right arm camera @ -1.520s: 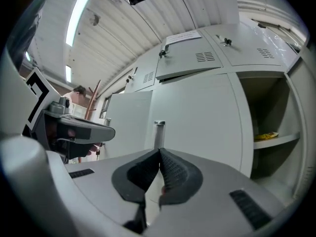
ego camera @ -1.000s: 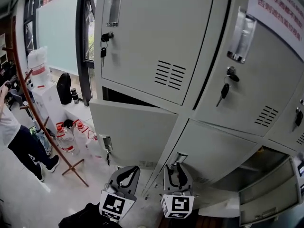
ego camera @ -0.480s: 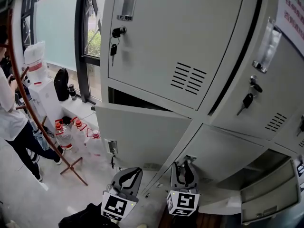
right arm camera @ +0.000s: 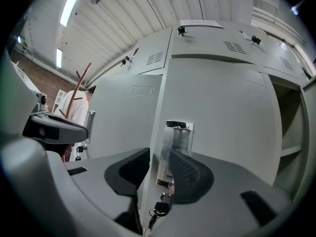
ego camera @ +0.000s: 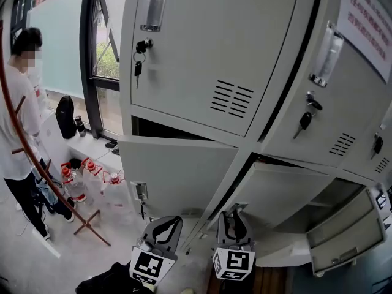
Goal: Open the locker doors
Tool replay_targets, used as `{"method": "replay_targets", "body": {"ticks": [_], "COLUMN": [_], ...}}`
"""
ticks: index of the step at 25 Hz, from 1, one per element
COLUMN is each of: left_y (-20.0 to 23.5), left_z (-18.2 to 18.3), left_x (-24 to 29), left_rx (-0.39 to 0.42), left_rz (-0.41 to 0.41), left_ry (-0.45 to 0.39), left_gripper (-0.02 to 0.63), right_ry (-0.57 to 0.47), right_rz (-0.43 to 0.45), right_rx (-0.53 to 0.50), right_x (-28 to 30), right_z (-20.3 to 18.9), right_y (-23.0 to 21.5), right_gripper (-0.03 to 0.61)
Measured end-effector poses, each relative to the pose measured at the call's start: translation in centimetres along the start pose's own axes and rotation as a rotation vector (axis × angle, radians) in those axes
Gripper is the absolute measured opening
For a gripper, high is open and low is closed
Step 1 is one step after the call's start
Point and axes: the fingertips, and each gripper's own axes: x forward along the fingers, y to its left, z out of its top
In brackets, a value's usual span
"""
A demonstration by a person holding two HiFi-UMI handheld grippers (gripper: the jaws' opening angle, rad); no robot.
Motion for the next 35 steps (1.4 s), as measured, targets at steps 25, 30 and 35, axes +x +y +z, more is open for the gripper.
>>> {"method": "replay_targets", "body": {"ticks": [25,30,35], "left_y": [-4.6,-6.8,-9.1], "left_z": [1.0,0.9,1.0], "left_x": [-2.3,-2.4,-2.6], "left_rx": [0.038,0.042,0.044], "left_rz": [-0.327,-0.409,-0.480], "left_ry": [-0.079,-0.068,-0.076], "left_gripper": [0.025,0.025,0.025], "right_ry": [0.032,0.039,0.059], "right_rz": [-0.300,-0.373,-0.445], "right_rx": [-0.023,-0.018,-0.023], "right_x": [-9.9,-12.7,-15.6], "right_z": [-0.2,-0.6,-0.8], "right_y": [0.7,0.1,-0.8], "right_gripper": [0.094,0.095,0.078]}}
